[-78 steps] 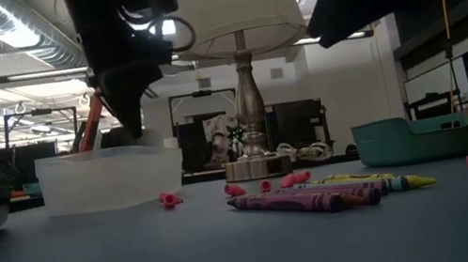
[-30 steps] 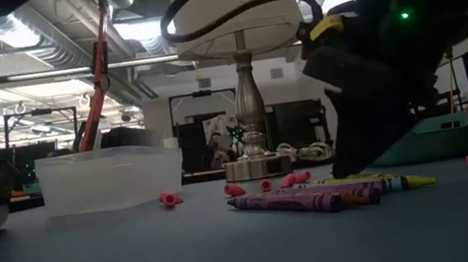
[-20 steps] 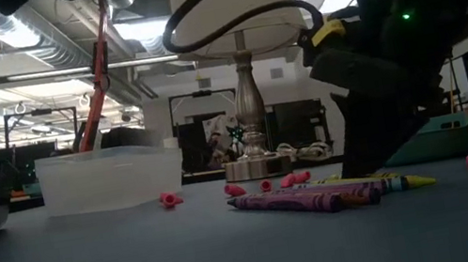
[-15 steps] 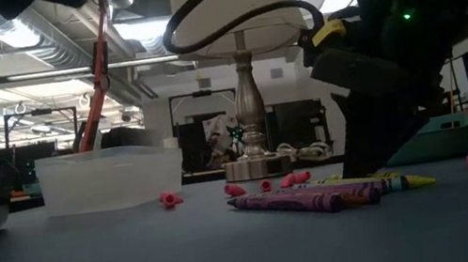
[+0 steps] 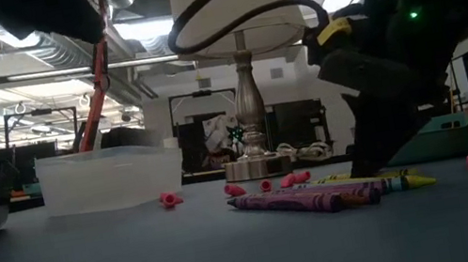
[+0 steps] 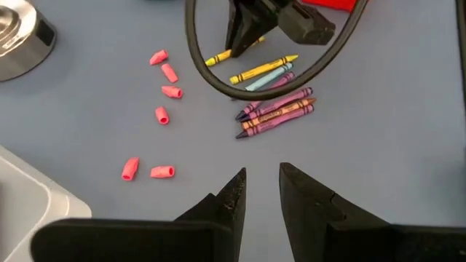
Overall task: Sort crayons
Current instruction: Put the yellow crayon into the orange bin
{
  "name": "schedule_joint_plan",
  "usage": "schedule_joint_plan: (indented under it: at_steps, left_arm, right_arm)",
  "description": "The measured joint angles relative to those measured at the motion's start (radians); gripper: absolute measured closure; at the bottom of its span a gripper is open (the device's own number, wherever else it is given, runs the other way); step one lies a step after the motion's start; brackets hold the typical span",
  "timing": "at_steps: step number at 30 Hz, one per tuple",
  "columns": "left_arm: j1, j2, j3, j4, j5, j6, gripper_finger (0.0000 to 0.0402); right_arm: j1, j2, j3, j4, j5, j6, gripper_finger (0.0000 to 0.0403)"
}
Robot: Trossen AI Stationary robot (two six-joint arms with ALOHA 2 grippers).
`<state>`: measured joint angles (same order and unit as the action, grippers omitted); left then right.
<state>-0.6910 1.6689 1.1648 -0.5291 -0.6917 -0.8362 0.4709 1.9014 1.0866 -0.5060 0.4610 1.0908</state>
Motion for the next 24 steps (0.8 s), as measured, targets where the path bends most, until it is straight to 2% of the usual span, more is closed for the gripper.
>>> schedule_joint_plan:
  at_steps: [4,12,17,24]
  left_arm:
    - [0.004,0.023,0.0,0.05,0.001,0.046,0.0333]
    - [0.034,0.083,-0.001,0.161,0.007,0.162,0.0333]
    - [0.066,0.116,-0.001,0.199,0.071,0.217,0.0333]
    - [0.108,0.148,-0.001,0.207,0.14,0.222,0.0333]
  right_arm:
    - [0.0,-0.001,0.0,0.0,0.001,0.0,0.0396]
    - [0.0,-0.001,0.0,0.001,0.016,-0.045,0.0386]
    - [0.0,-0.001,-0.001,0.001,0.018,-0.077,0.0398]
    - [0.0,-0.006,-0.001,-0.001,0.017,-0.086,0.0393]
